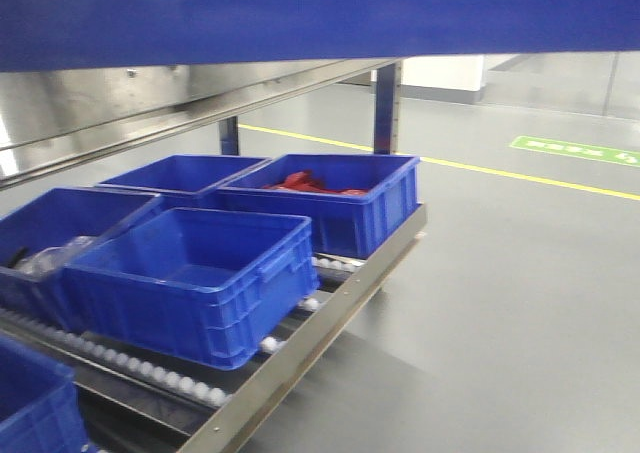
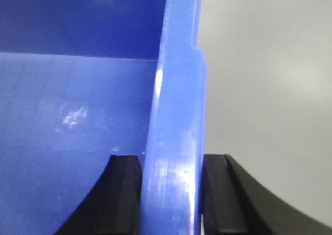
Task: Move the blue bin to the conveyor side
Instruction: 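Hold the blue bin in both grippers while driving away from the shelf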
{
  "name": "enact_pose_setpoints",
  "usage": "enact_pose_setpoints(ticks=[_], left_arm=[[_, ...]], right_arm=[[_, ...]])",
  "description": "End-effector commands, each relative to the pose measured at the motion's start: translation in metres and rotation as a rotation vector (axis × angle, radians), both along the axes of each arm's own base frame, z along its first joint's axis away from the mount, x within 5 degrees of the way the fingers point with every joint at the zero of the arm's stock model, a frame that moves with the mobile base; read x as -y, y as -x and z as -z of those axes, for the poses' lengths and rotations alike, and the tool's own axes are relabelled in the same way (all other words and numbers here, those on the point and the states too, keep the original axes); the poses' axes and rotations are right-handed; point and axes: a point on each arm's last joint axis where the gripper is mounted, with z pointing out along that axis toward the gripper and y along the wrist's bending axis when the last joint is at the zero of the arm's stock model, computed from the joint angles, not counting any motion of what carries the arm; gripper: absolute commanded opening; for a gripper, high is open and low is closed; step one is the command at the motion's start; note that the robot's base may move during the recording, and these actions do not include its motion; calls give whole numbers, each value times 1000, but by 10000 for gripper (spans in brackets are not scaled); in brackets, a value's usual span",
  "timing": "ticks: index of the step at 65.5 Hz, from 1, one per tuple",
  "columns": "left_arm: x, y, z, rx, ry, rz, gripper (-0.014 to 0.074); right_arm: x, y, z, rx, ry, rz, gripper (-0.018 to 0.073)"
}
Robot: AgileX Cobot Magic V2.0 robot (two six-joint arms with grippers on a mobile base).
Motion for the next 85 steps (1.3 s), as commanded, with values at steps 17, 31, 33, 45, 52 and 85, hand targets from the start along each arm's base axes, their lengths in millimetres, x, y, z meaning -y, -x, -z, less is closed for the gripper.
enact_pose_setpoints(ticks=[17, 31, 33, 45, 52, 85], left_arm=[[13, 3, -15, 118, 100, 90, -20], [13, 3, -15, 118, 100, 90, -20], [13, 3, -15, 118, 100, 90, -20], [13, 3, -15, 118, 100, 90, -20], [13, 3, -15, 118, 100, 90, -20], [13, 3, -15, 118, 100, 90, -20]], right_arm=[[-7, 5, -12, 100, -89, -67, -79], [-7, 5, -12, 100, -89, -67, -79], [-7, 5, -12, 100, -89, -67, -79], [-7, 5, -12, 100, -89, -67, -79], [-7, 5, -12, 100, -89, -67, -79], [-7, 5, -12, 100, -89, -67, -79]])
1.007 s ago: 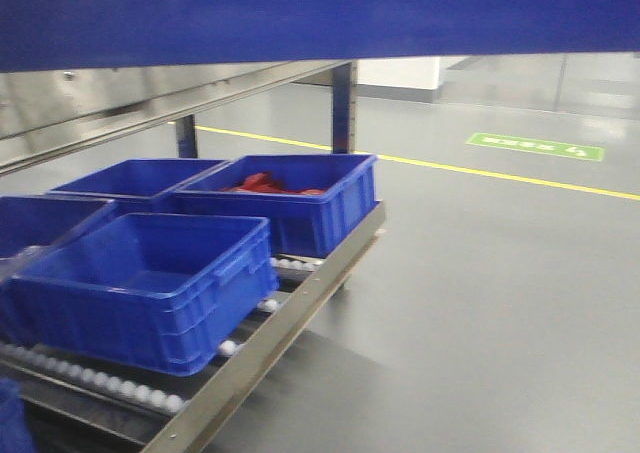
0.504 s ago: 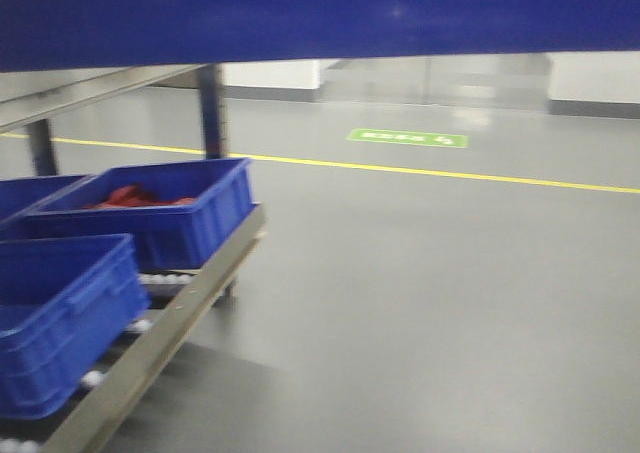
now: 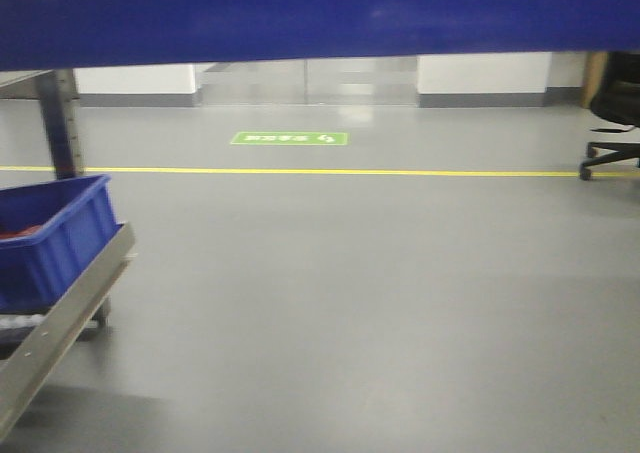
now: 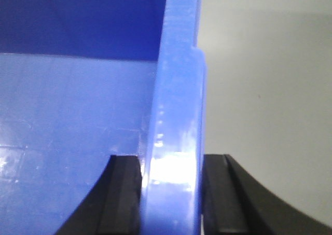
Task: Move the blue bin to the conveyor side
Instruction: 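Hold the blue bin in both grippers while driving away from the shelf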
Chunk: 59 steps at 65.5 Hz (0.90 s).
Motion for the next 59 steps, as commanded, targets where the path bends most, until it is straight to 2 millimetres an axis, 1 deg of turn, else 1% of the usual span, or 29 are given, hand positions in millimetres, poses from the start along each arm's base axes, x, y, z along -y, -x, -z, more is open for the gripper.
enact_pose_setpoints(ticks=[1, 59], left_arm=[[13, 3, -15, 118, 100, 90, -20], [13, 3, -15, 118, 100, 90, -20]], right_arm=[[-7, 5, -12, 99, -89, -67, -79], [-7, 5, -12, 99, -89, -67, -79]])
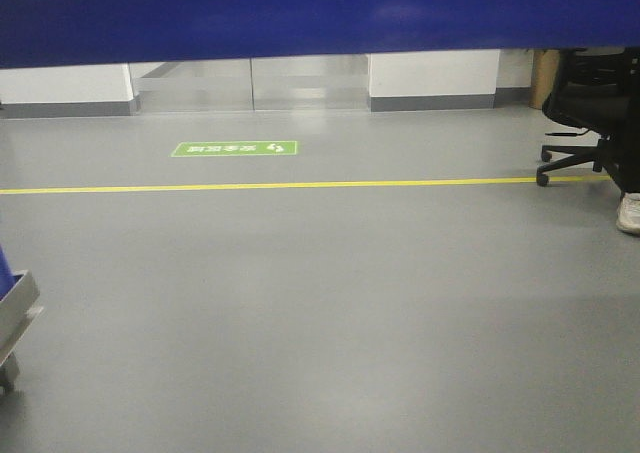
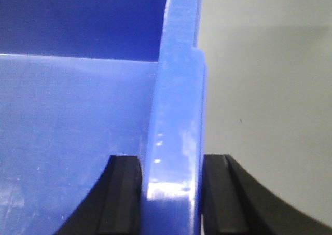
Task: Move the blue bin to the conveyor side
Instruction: 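Hold the blue bin in both grippers while driving away from the shelf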
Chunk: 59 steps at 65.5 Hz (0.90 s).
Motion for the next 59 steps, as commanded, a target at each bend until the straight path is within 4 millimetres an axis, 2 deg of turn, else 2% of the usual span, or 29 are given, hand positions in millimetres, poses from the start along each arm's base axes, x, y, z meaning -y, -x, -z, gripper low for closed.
enact_pose_setpoints(ticks=[1, 59], left_arm=[[12, 3, -15, 119, 97, 88, -20], [12, 3, -15, 120, 92, 85, -20]], right_arm=[[-8, 3, -11, 94, -87, -68, -79], [-8, 3, -11, 94, -87, -68, -79]])
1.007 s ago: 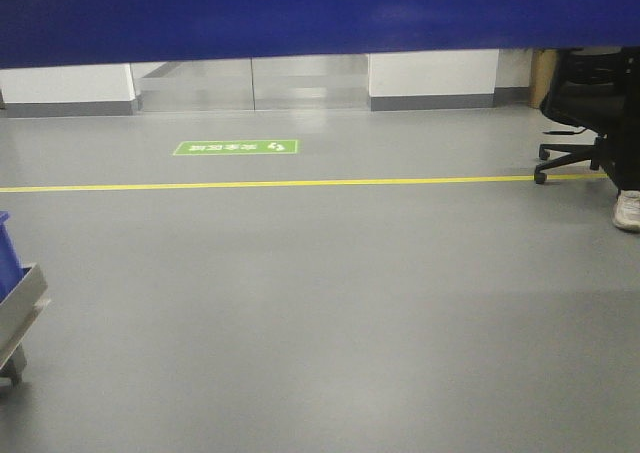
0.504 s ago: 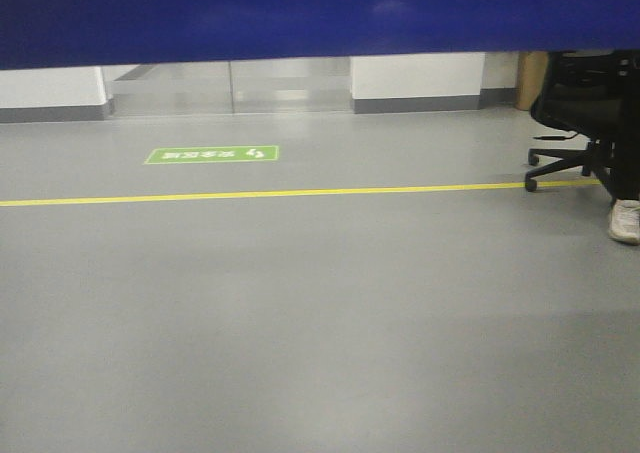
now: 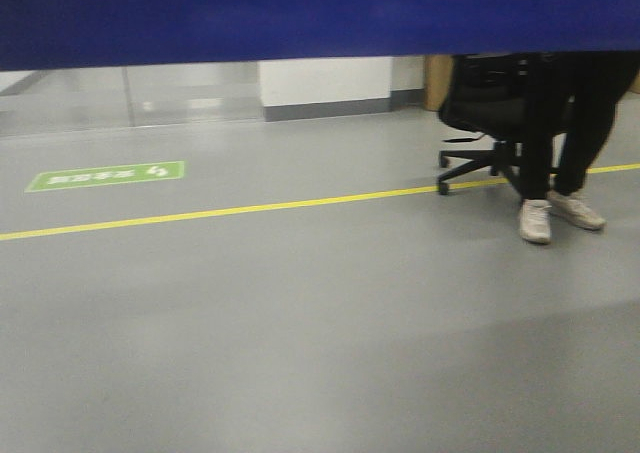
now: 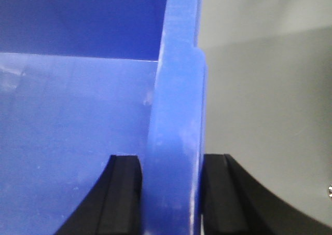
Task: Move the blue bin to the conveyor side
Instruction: 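Hold the blue bin in both grippers while driving away from the shelf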
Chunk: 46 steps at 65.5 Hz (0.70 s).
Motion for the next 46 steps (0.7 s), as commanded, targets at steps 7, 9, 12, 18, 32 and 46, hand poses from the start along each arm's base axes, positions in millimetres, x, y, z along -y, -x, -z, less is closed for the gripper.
enact_pose_setpoints(ticks=[7, 9, 12, 18, 32, 46], left_arm=[[12, 3, -15, 119, 95, 87, -20], [12, 3, -15, 119, 95, 87, -20], [12, 3, -15, 119, 95, 87, -20], [12, 3, -15, 119, 95, 87, -20], [12, 3, -15, 119, 95, 87, -20], [12, 3, -15, 119, 95, 87, -20]], right_arm=[[-8, 3, -11, 94, -85, -67, -79], [-8, 3, -11, 94, -85, -67, -79], [-8, 3, -11, 94, -85, -67, -79], [-8, 3, -11, 94, -85, -67, -79], [-8, 3, -11, 94, -85, -67, -79], [-8, 3, -11, 94, -85, -67, -79]])
